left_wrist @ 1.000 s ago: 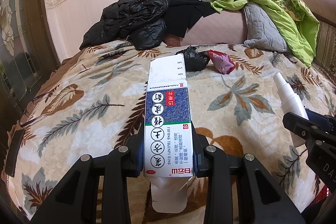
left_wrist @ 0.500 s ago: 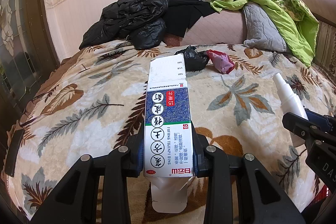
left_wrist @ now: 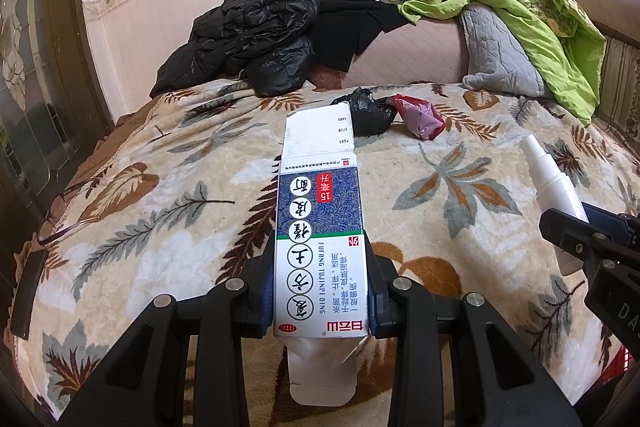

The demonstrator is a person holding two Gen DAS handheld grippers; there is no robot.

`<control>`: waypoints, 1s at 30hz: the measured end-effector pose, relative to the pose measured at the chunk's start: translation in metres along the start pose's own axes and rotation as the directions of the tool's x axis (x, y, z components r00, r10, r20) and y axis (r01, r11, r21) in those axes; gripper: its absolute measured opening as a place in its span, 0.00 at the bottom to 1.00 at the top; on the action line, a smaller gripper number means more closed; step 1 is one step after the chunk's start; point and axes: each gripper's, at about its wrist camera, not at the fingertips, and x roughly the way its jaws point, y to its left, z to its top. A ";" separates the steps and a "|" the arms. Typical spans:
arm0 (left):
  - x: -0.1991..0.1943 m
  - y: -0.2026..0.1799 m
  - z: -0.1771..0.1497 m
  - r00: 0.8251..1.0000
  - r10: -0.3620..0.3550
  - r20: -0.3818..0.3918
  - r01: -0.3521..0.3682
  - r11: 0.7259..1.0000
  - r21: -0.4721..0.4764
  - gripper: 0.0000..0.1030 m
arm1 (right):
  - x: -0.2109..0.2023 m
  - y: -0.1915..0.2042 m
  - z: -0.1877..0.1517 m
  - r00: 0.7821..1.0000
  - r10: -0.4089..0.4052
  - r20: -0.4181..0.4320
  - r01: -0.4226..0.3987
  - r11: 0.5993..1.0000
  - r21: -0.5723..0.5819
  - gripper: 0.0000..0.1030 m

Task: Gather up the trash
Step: 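Lift and hold the medicine box and spray bottle above the bed with both tools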

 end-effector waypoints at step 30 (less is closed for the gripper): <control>-0.015 -0.015 -0.001 0.999 -0.008 0.037 0.005 0.998 0.070 0.32 | -0.033 -0.014 -0.010 0.999 0.013 0.035 -0.015 0.998 0.068 0.31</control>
